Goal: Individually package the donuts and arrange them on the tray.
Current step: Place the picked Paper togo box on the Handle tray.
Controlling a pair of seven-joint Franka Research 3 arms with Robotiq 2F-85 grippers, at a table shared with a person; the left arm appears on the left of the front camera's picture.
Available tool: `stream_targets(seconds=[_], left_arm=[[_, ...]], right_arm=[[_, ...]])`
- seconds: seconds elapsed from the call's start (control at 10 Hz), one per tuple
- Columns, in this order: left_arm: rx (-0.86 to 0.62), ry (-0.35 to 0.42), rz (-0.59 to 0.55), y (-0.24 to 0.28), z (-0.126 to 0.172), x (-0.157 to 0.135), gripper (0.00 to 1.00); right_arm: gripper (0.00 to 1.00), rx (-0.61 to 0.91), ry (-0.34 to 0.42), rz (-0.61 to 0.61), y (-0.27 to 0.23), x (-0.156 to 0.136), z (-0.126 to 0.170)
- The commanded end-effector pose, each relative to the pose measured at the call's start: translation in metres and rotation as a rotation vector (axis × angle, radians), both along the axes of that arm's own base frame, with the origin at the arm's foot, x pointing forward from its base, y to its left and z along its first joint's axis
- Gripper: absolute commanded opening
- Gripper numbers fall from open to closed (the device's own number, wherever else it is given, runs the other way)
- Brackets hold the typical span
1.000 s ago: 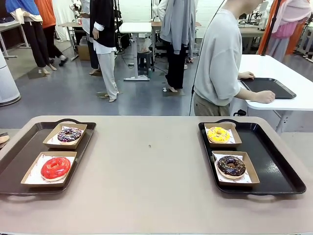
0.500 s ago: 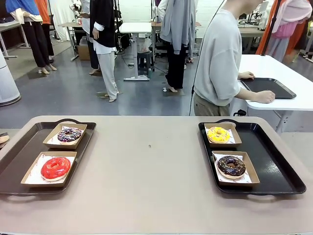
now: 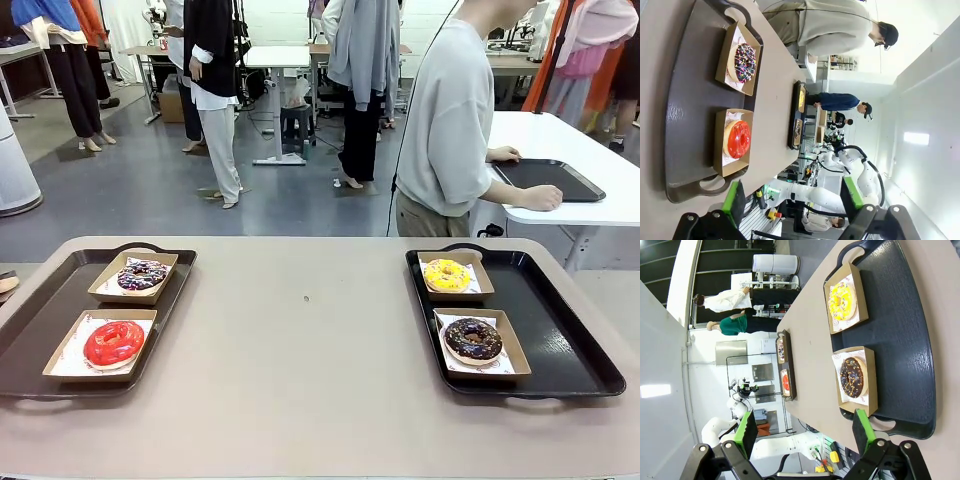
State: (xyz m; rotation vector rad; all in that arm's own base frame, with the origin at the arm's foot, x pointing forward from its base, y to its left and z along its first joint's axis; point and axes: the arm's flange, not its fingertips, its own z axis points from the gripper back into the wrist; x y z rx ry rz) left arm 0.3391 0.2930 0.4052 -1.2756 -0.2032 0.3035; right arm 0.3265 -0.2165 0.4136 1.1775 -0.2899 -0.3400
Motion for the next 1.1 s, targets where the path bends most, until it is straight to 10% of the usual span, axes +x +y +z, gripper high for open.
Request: stream_targets(seconds=[0.0,1.0], left_arm=[[0.0,-0.005,0.004,0.0007,0.001,-0.0015,1.0],[0.0,-0.005,0.004,0.0007,0.001,-0.0015,1.0]], right_arm=[[1.0,0.001,-0.003,0.002,0.0003,-0.0002,0.0014],[1.0,0.001,-0.003,0.002,0.0003,-0.0002,0.0014]])
